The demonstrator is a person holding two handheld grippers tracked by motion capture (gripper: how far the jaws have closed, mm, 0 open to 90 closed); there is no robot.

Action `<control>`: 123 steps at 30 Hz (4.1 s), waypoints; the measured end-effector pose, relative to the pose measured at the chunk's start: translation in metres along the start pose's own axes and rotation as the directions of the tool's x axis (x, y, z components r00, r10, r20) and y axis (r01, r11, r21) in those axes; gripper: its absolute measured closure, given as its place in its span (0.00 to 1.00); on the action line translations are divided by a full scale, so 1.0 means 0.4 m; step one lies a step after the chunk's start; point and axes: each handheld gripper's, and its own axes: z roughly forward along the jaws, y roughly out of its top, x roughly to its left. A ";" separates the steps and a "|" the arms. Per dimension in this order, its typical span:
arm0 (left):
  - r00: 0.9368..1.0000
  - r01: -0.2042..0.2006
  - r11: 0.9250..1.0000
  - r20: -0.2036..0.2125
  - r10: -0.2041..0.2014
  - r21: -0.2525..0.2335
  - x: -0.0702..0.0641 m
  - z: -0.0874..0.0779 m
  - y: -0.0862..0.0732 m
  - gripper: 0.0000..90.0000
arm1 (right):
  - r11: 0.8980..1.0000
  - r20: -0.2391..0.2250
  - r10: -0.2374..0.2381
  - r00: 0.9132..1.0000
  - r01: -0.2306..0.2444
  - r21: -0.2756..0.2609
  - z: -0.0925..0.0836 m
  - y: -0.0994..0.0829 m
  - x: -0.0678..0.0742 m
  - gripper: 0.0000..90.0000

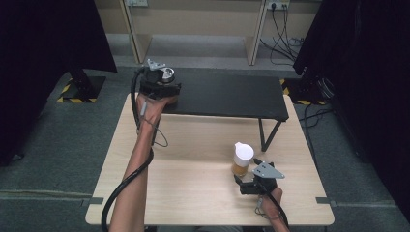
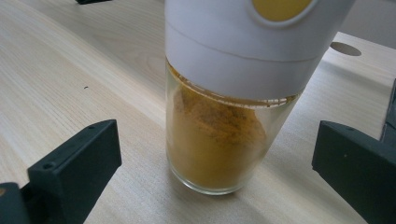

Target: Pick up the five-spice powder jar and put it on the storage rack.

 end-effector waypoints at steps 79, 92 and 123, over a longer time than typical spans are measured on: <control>0.962 -0.171 0.981 0.201 0.186 -0.090 0.013 -0.176 -0.573 0.00 | 1.000 0.008 -0.002 1.000 0.002 0.008 0.001 0.002 0.004 0.01; 0.953 -0.190 0.978 0.223 0.206 -0.090 0.008 -0.135 -0.684 0.00 | 1.000 0.010 -0.006 1.000 0.006 0.010 0.001 0.003 0.006 0.01; 0.950 -0.198 0.977 0.228 0.213 -0.084 0.025 -0.111 -0.728 0.00 | 1.000 0.010 -0.018 1.000 0.018 0.012 0.001 0.004 0.009 0.01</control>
